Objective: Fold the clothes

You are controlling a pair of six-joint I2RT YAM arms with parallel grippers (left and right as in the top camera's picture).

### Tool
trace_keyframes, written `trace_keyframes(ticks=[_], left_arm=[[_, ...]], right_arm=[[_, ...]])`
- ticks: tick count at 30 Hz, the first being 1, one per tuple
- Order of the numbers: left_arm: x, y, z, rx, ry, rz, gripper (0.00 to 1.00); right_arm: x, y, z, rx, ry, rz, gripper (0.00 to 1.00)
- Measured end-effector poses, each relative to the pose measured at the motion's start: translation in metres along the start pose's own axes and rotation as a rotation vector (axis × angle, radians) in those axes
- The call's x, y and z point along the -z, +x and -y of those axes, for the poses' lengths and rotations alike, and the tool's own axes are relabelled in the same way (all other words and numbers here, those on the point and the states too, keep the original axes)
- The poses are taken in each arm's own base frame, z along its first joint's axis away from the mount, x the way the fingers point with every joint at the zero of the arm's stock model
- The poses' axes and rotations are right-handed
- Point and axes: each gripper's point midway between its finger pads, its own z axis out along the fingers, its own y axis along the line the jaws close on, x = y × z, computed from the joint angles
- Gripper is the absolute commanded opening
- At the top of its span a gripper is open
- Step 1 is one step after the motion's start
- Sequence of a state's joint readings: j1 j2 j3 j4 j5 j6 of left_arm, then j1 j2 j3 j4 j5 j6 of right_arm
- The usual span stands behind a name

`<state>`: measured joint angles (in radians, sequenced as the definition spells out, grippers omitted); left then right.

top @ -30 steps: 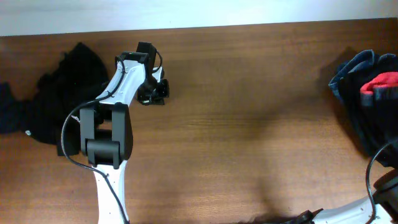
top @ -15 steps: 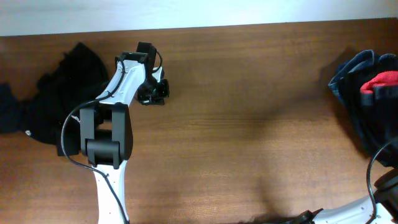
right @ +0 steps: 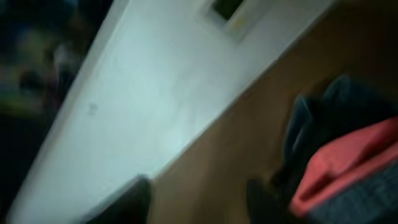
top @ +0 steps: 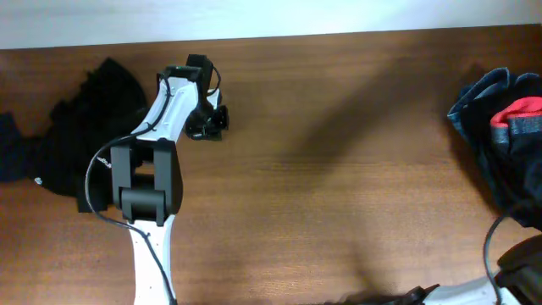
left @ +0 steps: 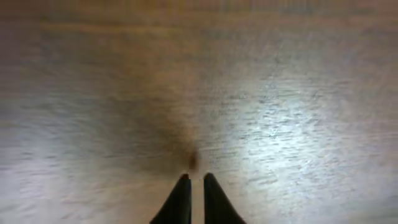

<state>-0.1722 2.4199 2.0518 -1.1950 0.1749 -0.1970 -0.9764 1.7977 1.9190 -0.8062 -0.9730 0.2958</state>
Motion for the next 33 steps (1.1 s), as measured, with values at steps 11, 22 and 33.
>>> trace_keyframes(ticks=[11, 22, 33], left_arm=[[0.165, -0.038, 0.006, -0.052, -0.118, 0.298, 0.49], [0.320, -0.019, -0.002, -0.028, -0.115, 0.698, 0.99], [0.411, 0.036, -0.002, -0.022, -0.106, 0.907, 0.99]], right_arm=[[0.000, 0.064, -0.138, 0.341, -0.026, -0.114, 0.99], [-0.010, 0.177, -0.204, 0.538, 0.058, -0.346, 0.99], [-0.003, 0.251, -0.207, 0.779, 0.279, -0.508, 0.98]])
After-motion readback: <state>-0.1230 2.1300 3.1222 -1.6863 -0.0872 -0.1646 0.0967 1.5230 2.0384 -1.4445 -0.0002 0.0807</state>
